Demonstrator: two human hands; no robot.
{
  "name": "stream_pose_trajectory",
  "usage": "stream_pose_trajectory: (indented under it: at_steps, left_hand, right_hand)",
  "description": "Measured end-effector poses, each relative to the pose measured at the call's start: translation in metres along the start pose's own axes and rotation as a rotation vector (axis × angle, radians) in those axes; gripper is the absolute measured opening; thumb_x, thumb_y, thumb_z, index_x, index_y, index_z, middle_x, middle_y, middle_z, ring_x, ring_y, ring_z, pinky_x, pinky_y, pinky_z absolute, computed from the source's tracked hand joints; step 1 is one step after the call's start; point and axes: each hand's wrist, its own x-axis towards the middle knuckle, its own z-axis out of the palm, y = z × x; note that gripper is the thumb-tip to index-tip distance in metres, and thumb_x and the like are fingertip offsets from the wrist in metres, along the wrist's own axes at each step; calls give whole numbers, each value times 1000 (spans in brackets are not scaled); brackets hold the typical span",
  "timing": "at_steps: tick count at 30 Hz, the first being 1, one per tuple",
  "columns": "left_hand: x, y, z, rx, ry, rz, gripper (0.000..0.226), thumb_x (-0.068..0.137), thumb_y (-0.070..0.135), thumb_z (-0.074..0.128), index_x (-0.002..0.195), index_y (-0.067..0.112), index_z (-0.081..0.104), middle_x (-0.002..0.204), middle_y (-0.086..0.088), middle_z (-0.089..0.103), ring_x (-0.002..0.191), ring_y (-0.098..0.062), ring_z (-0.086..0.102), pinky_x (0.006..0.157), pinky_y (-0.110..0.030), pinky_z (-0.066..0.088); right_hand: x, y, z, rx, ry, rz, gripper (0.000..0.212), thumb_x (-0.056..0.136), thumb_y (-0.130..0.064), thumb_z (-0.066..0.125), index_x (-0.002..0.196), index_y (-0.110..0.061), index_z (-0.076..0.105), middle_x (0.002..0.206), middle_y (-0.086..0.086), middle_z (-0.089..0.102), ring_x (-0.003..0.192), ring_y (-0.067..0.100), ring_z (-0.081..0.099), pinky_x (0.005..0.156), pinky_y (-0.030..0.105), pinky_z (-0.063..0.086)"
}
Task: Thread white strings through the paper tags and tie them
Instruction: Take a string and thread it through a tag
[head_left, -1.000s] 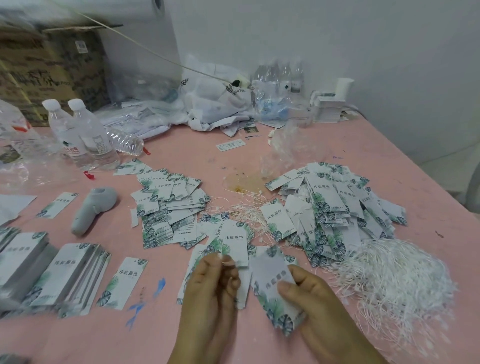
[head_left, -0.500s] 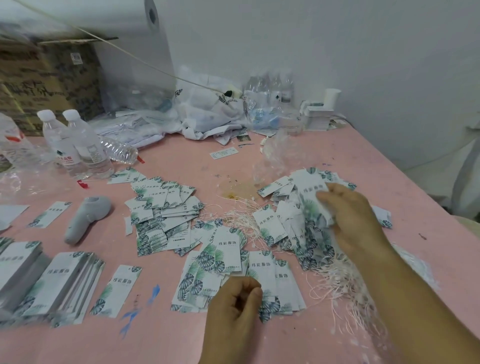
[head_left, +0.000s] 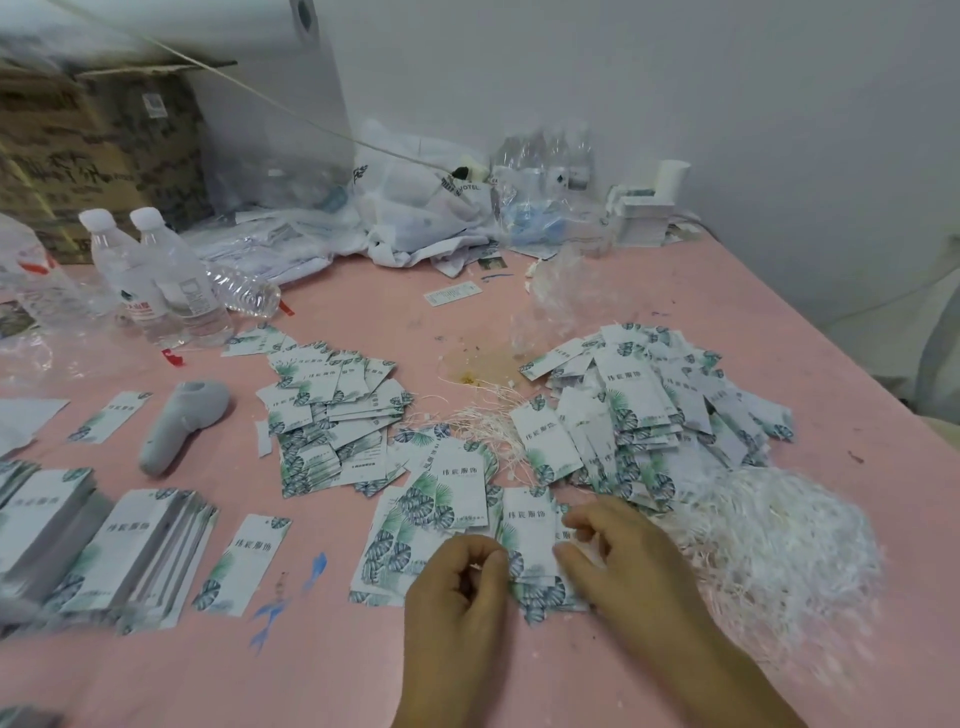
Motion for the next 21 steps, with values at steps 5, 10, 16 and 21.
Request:
stream_pose_trajectory:
  at_steps: [5, 10, 16, 21]
  left_hand:
    - [2, 6, -2, -67, 42, -43, 8, 78, 28, 60, 74, 25, 65, 51, -2, 53, 49, -11, 45, 49, -23, 35]
    - [2, 4, -3, -112, 30, -89, 15, 87, 18, 64, 72, 17, 65, 52, -5, 54, 51, -15, 45, 54, -28, 37]
    - [2, 3, -2, -274, -63, -173, 24, 95, -1, 58, 73, 6, 64, 60, -24, 61, 49, -17, 53, 45, -20, 42]
    - [3, 3, -3, -316, -89, -229, 25, 96, 2, 58, 73, 4, 66, 62, -21, 66, 50, -21, 56, 44, -22, 42]
  right_hand:
    - [1, 2, 22, -176, -256, -202, 73, 85, -54, 57, 149, -30, 31, 153, -17, 27, 143, 3, 14, 114, 14, 4]
    - [-7, 2, 19, -208, -172, -288, 59, 82, -49, 64, 135, -26, 55, 137, -15, 52, 130, 6, 44, 107, 11, 15]
    - [-8, 3, 4, -80, -216, -289, 37, 89, -47, 61, 123, -31, 65, 129, -32, 47, 113, -33, 25, 93, -7, 9]
    - [-10, -2, -4, -125, -72, -355, 22, 94, -31, 55, 104, -23, 74, 102, -18, 70, 93, -10, 59, 84, 11, 47]
